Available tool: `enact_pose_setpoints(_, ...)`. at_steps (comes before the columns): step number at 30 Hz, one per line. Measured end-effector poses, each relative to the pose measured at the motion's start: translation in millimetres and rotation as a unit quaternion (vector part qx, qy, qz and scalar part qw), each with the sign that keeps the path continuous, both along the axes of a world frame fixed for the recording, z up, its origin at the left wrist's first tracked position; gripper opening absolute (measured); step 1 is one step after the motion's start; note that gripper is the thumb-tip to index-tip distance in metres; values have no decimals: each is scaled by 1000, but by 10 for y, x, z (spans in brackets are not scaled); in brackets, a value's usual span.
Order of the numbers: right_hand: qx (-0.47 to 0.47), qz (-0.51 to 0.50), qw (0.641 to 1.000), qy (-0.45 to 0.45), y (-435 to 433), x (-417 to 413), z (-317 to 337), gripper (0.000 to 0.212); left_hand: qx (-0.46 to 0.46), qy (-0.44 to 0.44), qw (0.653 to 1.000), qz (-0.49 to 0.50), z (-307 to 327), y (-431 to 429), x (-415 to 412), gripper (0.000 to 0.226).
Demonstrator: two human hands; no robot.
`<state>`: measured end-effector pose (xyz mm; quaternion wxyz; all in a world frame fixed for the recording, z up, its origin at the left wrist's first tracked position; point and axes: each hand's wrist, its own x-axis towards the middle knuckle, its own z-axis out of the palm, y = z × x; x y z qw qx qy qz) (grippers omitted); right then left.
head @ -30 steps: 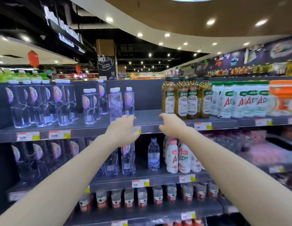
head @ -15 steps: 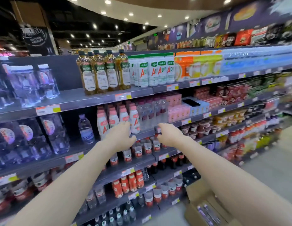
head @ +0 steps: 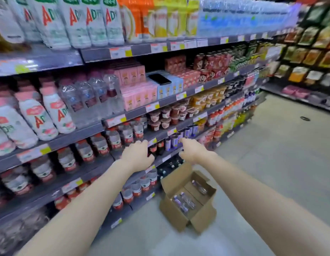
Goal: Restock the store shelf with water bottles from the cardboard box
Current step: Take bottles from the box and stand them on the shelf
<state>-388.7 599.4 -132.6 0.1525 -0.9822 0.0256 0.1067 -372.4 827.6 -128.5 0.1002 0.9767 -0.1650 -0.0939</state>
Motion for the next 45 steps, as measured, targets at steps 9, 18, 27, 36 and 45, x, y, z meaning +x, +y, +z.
enact_pose_setpoints(9,2,-21,999,45,-1290,607,-882,47,14,85,996,-7,-863,-1326,802,56)
enact_pose_setpoints(18,19,34,995,97,-2433,1391,-1747,48,-4,89,992,89,-1555,-2498,1166,50)
enact_pose_setpoints(27,17,87,977,195,-3354,1948,-2973,47,16,216,962,164,-2439,-3489,1144,54)
enact_pose_setpoints(36,-4,74,961,266,-3540,2218,-3627,39,11,298,923,243,-3376,-3599,1276,59)
enact_pose_setpoints(45,13,73,947,314,-3462,2746,-4478,47,13,334,893,302,-4216,-3574,1816,55)
